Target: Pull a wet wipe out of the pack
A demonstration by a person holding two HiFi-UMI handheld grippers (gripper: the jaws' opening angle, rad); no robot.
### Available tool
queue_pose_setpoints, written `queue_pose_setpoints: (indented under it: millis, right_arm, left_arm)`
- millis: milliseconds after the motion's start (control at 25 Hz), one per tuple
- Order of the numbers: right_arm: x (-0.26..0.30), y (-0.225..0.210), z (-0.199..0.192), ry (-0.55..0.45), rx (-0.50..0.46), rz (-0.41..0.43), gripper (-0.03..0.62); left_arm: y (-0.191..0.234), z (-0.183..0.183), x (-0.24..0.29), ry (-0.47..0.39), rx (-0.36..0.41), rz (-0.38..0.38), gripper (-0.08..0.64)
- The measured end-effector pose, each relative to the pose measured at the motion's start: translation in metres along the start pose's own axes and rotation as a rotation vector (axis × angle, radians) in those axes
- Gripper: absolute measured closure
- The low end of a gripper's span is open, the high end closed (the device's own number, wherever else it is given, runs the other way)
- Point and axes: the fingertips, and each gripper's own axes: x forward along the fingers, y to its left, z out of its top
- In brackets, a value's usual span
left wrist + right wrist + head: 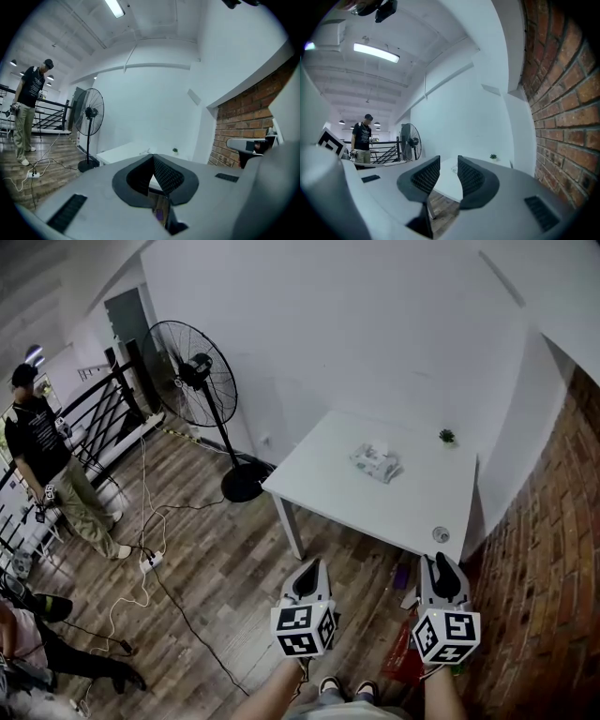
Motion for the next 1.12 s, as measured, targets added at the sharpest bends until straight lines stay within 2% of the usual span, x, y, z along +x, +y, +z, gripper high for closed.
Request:
queue_pose_setpoints:
  millis: [480, 840, 1120]
  right_arm:
    - [0.015, 0.014, -0.023, 0.052, 0.007, -0.046, 0.488]
    - [0.049, 0.019, -0.025, 0.063, -0.006, -0.031, 0.483]
    - [0.098, 0.014, -0.026, 0.063, 0.027, 0.006, 0.48]
  left_arm:
    - [0.043, 0.0, 0.01, 0.016, -0.002, 0.003, 0.56]
    - [0.067, 0.001, 0.034, 0.027, -0.011, 0.024, 0.56]
    - [0.082, 0.01, 0.074, 0.027, 0.003, 0.045, 0.56]
